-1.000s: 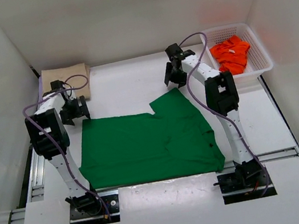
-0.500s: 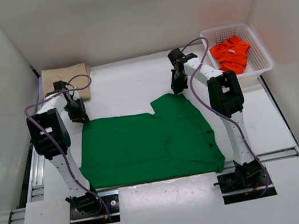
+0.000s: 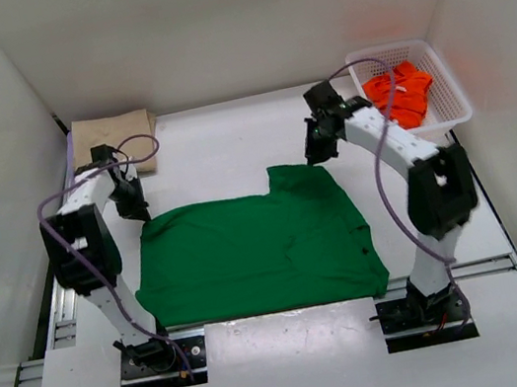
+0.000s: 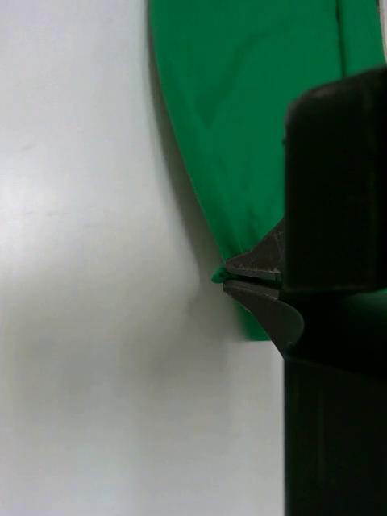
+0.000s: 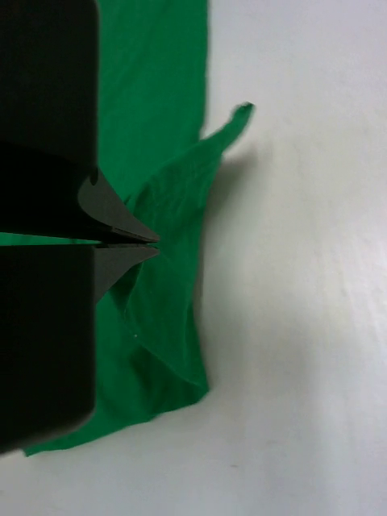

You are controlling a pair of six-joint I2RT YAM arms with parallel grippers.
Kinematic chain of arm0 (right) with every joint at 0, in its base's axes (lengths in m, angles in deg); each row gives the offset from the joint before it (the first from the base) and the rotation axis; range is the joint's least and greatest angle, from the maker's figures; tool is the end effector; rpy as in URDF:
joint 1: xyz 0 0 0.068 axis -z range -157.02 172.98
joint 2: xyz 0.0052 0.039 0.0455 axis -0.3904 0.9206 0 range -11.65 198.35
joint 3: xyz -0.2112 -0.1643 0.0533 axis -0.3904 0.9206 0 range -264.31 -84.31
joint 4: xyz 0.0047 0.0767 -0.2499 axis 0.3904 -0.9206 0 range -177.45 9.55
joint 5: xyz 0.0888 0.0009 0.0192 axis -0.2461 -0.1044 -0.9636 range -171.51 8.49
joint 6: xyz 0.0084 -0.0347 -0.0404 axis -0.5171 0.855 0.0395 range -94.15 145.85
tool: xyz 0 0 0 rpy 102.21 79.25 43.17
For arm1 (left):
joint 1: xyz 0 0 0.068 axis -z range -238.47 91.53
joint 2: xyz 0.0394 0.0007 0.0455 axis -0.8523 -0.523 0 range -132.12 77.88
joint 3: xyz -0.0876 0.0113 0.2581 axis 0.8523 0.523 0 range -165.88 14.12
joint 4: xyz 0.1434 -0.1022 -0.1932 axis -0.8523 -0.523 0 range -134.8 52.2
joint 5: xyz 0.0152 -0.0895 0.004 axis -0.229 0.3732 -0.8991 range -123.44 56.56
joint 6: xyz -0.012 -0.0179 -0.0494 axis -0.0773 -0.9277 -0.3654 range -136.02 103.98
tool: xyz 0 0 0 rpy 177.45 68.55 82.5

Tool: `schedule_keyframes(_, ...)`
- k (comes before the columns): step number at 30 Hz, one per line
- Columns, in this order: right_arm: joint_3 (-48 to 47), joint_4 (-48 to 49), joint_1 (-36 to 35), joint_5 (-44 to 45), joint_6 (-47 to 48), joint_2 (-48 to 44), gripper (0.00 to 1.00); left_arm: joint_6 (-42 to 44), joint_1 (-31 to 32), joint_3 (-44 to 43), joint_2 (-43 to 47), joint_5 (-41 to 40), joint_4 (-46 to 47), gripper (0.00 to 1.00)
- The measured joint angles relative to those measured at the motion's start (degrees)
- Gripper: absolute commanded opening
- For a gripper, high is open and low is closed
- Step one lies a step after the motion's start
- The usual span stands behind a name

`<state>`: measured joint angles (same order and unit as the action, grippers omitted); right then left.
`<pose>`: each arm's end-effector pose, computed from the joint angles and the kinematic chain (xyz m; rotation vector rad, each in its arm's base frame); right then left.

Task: Fold and stack the t-shirts
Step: Grap the side of the flattened tshirt furthest away from the robot with both arms, then fold the other side of the tshirt into a rectangle

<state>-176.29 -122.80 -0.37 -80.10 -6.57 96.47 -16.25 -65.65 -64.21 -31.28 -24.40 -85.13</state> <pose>0.3781 0.1622 0.2606 0.2168 2.6173 0.3181 0.3679 0.0409 0.1820 -0.1648 2.9141 -0.2119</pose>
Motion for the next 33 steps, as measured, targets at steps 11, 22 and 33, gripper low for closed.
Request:
schedule_keyframes(11,39.15,1.75,-4.15,2.03,-5.77,-35.54,0.00,0.02,2.05,20.33,25.75,-10.25,-0.04,0.10)
schedule_keyframes(22,50.14,1.01,-5.03,3.17,-12.20,-48.41,0.00,0.02,2.36,26.91,26.14,-15.96,0.96,0.10)
schedule_keyframes(33,40.04,1.42,-4.04,8.20,-10.29,-36.15,0.00,0.04,5.55,9.03,16.46,-16.96,2.78,0.10)
